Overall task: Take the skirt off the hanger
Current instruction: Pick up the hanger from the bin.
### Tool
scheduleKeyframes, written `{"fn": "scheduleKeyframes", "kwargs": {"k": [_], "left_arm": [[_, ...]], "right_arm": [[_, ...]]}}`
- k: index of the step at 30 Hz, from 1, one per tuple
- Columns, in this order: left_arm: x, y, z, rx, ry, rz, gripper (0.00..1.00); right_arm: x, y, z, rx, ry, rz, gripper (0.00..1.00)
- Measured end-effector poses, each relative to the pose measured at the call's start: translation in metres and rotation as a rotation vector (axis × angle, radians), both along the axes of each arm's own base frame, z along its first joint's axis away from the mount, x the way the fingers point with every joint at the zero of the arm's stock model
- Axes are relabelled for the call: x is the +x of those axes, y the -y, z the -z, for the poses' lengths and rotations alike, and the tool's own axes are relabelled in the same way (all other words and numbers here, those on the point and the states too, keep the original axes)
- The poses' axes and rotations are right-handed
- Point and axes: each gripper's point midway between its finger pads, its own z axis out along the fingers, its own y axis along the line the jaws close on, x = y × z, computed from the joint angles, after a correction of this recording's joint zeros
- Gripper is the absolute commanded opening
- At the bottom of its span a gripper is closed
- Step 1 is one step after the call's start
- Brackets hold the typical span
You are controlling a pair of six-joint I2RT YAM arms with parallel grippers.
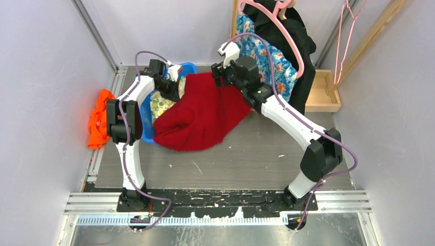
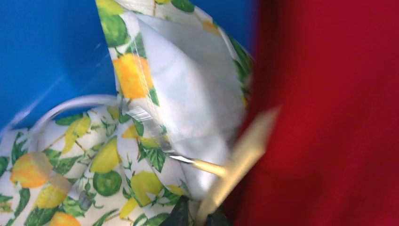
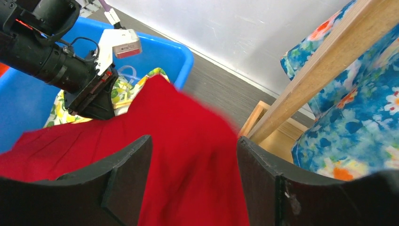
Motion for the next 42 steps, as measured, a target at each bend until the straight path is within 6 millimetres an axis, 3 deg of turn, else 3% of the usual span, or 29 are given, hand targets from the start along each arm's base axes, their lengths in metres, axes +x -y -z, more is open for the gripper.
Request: {"fn": "scheduleKeyframes", "kwargs": {"k": [5,10,14,20,24,28,36,38,42], "left_arm": [[0.005,0.002,-0.007,-0.011,0.015,-0.003,0.00],[0.002,-0.007,-0.038,0.015,0.062,-0.037,0.00],[-0.009,-0.013,-0.101,0.027,0.173,-0.063,0.00],[-0.043,-0.018,-0.211,0.045,0.393,-0.069,0.00],[-0.074,-0.020,-0.257,0.127,0.511,-0.045,0.00],[-0.110,-0.023,-0.263,0.258,0.563,-0.001,0.00],[-0.145,-0.080,-0.213,0.624,0.506,0.000,0.00],[-0.149,-0.081,-0.214,0.653,0.516,0.023,0.00],[-0.159,-0.078,-0.242,0.632,0.618,0.029,0.00]], "right_arm": [[-0.003,0.002,0.000,-0.001,-0.003,-0.003,0.70],[-0.009,0.004,0.002,0.005,-0.012,-0.011,0.70],[-0.014,0.005,0.008,0.011,-0.031,-0.018,0.69],[-0.018,0.003,0.009,0.022,-0.039,-0.031,0.71],[-0.020,0.001,0.007,0.018,-0.034,-0.042,0.73],[-0.024,-0.003,0.000,0.004,-0.027,-0.063,0.73],[-0.048,-0.002,-0.063,0.048,0.072,-0.117,0.73],[-0.054,0.001,-0.078,0.058,0.102,-0.125,0.73],[-0.061,0.003,-0.091,0.070,0.126,-0.144,0.74]]}}
